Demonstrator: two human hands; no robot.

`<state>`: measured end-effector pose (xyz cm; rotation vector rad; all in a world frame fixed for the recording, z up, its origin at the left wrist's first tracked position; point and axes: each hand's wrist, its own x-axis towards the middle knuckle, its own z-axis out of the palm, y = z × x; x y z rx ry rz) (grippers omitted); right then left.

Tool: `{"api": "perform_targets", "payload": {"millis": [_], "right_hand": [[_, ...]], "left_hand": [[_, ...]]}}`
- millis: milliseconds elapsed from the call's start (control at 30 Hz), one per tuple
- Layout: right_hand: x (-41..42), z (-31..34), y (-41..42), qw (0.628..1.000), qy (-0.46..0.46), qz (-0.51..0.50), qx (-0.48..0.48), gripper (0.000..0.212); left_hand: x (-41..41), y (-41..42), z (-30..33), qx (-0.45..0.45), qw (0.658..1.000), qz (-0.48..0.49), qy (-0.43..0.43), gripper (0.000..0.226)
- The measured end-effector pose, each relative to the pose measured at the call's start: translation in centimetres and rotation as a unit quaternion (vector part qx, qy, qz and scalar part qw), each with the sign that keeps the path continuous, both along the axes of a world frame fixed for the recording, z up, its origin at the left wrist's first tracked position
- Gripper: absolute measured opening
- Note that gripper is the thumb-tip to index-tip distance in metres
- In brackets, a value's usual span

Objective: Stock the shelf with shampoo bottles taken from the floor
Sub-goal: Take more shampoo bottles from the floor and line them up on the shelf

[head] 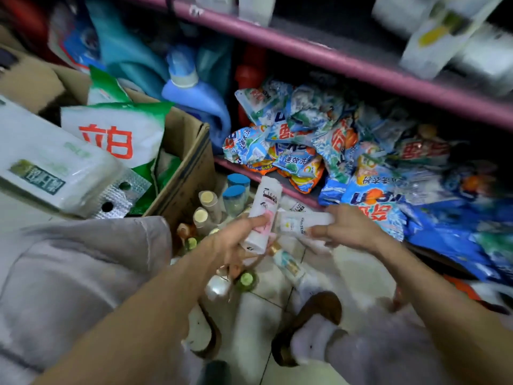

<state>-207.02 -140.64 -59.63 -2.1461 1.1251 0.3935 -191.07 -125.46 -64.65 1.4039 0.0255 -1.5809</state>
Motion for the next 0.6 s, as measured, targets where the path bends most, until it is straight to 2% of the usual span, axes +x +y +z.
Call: {"api": "perform_targets", "payload": {"millis": [167, 267, 333, 433, 600], "right_hand": [[-1.0, 7.8, 1.0, 0.987, -0.088, 0.005, -0.137, 0.036], [-2.0, 11.3, 0.6, 0.965, -0.218, -0.089, -0.118, 0.034], [-2.6, 13.2, 0.3, 0.93, -0.319, -0.156, -0.096, 0.035], [-3.2, 15.0, 0.0, 0.856, -0.451, -0.228, -0.112, 0.037], [-2.6, 16.2, 0.0, 0.734, -0.586, -0.309, -0.149, 0.017]], "left_hand": [[-1.3, -0.1, 5.2, -0.116, 0.991, -0.032, -0.059, 0.044], [-2.1, -1.6, 8.5, -0.193, 0.977, -0.031, -0.087, 0.051], [-2.6, -2.6, 10.7, -0.236, 0.963, -0.042, -0.121, 0.053], [-3.4, -4.5, 14.3, -0.283, 0.94, -0.05, -0.184, 0.049], [-3.2, -8.7, 20.2, -0.318, 0.894, -0.016, -0.316, 0.043]]}}
